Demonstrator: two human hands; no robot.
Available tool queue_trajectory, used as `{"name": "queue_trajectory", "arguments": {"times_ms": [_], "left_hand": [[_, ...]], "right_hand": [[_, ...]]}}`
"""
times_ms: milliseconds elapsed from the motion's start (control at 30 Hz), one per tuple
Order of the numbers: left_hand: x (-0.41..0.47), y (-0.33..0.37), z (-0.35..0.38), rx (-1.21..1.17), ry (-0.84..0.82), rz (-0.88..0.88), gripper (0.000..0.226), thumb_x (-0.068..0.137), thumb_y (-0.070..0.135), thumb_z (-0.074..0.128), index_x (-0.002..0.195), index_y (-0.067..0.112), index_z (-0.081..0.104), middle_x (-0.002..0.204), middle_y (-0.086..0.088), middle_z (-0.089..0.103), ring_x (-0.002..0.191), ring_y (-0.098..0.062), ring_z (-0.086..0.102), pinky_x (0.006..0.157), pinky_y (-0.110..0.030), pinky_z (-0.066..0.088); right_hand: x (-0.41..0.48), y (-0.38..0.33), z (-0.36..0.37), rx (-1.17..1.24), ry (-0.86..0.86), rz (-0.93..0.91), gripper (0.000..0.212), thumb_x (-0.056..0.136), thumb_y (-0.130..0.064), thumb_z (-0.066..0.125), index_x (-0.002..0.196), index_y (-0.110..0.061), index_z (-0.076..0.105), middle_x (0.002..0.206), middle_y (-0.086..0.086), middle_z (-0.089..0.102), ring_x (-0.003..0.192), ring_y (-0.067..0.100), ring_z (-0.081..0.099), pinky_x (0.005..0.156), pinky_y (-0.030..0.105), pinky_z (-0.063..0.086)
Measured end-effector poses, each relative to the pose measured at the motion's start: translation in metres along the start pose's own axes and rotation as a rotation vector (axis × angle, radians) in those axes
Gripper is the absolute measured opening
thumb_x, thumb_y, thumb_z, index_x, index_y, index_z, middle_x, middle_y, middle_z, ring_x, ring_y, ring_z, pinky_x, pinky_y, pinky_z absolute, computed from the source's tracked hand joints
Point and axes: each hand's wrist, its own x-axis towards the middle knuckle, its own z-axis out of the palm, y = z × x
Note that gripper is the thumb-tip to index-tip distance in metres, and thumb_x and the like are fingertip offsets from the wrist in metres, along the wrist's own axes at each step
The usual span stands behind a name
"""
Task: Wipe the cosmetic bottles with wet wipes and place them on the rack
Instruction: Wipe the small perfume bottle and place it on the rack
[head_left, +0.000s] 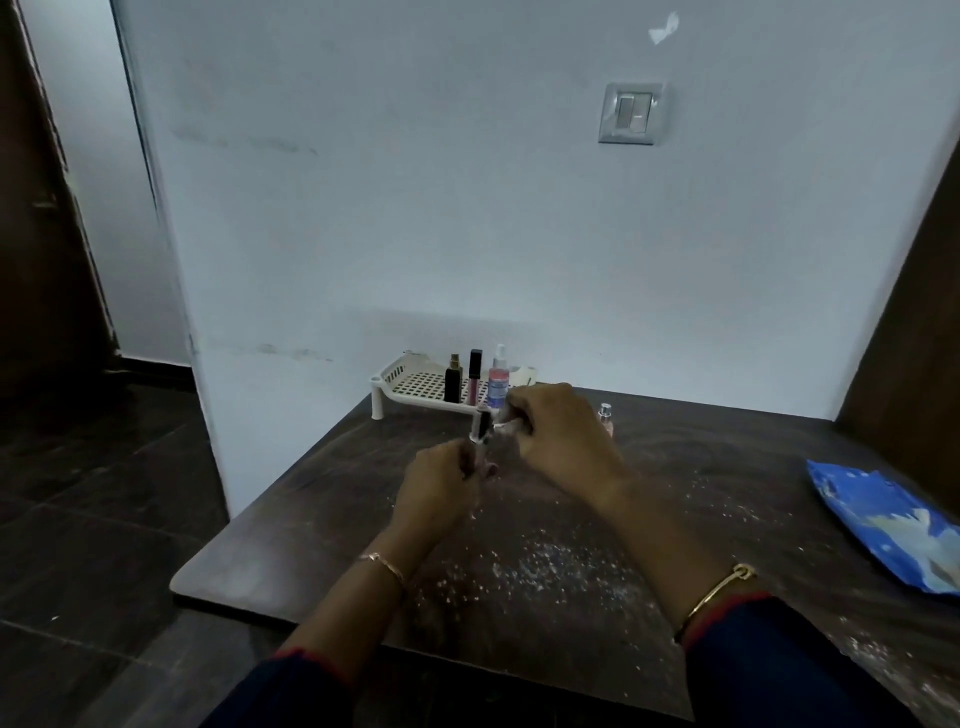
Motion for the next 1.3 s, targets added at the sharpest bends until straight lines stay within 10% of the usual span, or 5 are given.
{"name": "queue_trajectory", "arguments": {"times_ms": [567, 1300], "left_hand": [[0.202, -0.086, -0.029, 0.054, 0.143, -0.207, 0.028, 0.08, 0.019, 0.071, 0.102, 0.002, 0.067, 0.104, -0.017, 0.07, 0.104, -0.031, 0.062, 0.087, -0.032, 0.045], [0.218, -0.115, -0.006, 0.137, 0.065, -0.133, 0.045, 0.074, 0.012, 0.075, 0.116, 0.004, 0.06, 0.111, -0.016, 0.067, 0.107, -0.029, 0.061, 0.09, -0.031, 0.042]], "right_hand": [[0.064, 0.064, 0.094, 0.541, 0.048, 0.427, 0.006, 0.078, -0.021, 0.075, 0.081, -0.018, 0.071, 0.079, -0.003, 0.07, 0.076, 0.009, 0.066, 0.07, 0.025, 0.056], [0.071, 0.073, 0.125, 0.568, 0.008, 0.417, 0.004, 0.079, -0.021, 0.074, 0.077, -0.024, 0.071, 0.075, -0.01, 0.069, 0.074, 0.004, 0.065, 0.072, 0.023, 0.056]]}}
